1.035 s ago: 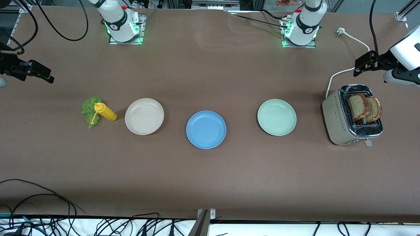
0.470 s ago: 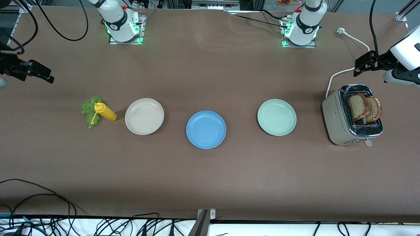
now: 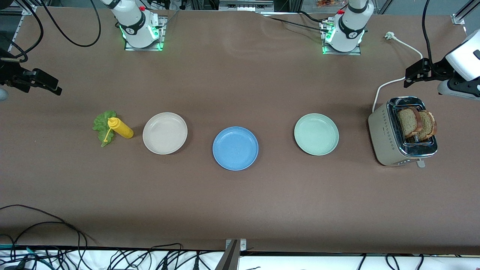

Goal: Make sandwich in blue plate with both arms

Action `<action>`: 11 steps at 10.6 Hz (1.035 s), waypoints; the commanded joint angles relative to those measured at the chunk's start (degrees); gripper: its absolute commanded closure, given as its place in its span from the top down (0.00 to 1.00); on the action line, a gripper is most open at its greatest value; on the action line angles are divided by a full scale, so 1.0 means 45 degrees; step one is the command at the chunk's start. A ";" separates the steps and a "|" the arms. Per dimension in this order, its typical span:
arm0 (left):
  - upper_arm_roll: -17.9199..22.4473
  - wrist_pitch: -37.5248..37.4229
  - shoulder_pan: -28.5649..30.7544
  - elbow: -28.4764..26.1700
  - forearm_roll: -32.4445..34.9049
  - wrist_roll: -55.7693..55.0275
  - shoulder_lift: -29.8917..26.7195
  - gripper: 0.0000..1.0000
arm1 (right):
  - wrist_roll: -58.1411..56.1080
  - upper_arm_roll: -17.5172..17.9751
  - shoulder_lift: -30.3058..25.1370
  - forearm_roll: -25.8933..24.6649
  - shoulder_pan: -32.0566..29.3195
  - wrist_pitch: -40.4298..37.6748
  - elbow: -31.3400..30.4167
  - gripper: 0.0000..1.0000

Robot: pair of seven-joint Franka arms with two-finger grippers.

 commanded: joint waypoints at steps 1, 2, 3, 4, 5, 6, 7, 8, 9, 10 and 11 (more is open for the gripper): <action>0.0058 0.0106 -0.0025 -0.0084 0.0299 -0.0071 -0.0041 1.00 | -0.0039 0.0024 0.0032 0.0111 -0.0069 -0.0044 0.0195 1.00; 0.0077 0.0242 -0.0025 -0.0239 0.0299 -0.0071 -0.0022 1.00 | -0.0039 0.0024 0.0013 0.0111 -0.0069 -0.0044 0.0195 1.00; 0.0136 0.0591 -0.0005 -0.0550 0.0299 -0.0071 -0.0022 1.00 | -0.0039 0.0024 0.0013 0.0111 -0.0069 -0.0044 0.0195 1.00; 0.0426 0.0846 -0.0005 -0.0746 0.0299 0.0045 -0.0022 1.00 | -0.0039 0.0004 0.0013 0.0111 -0.0069 -0.0044 0.0195 1.00; 0.0526 0.1197 -0.0005 -0.1019 0.0299 0.0085 -0.0022 1.00 | -0.0039 0.0023 0.0032 0.0111 -0.0069 -0.0044 0.0195 1.00; 0.0759 0.1471 -0.0005 -0.1254 0.0299 0.0105 0.0017 1.00 | -0.0039 0.0024 0.0013 0.0111 -0.0069 -0.0044 0.0195 1.00; 0.0955 0.1860 -0.0005 -0.1565 0.0299 0.0124 0.0017 1.00 | -0.0039 0.0024 0.0013 0.0111 -0.0069 -0.0044 0.0195 1.00; 0.1092 0.2232 -0.0005 -0.1878 0.0299 0.0124 0.0037 1.00 | -0.0039 0.0024 0.0013 0.0111 -0.0069 -0.0044 0.0195 1.00; 0.1306 0.2564 -0.0005 -0.2171 0.0299 0.0124 0.0114 1.00 | -0.0039 0.0024 0.0013 0.0111 -0.0069 -0.0044 0.0195 1.00; 0.1540 0.2993 0.0014 -0.2503 0.0299 0.0182 0.0173 1.00 | -0.0039 0.0024 0.0013 0.0111 -0.0069 -0.0044 0.0195 1.00; 0.1813 0.3538 0.0014 -0.2970 0.0279 0.0802 0.0174 1.00 | -0.0039 0.0024 0.0032 0.0111 -0.0069 -0.0044 0.0195 1.00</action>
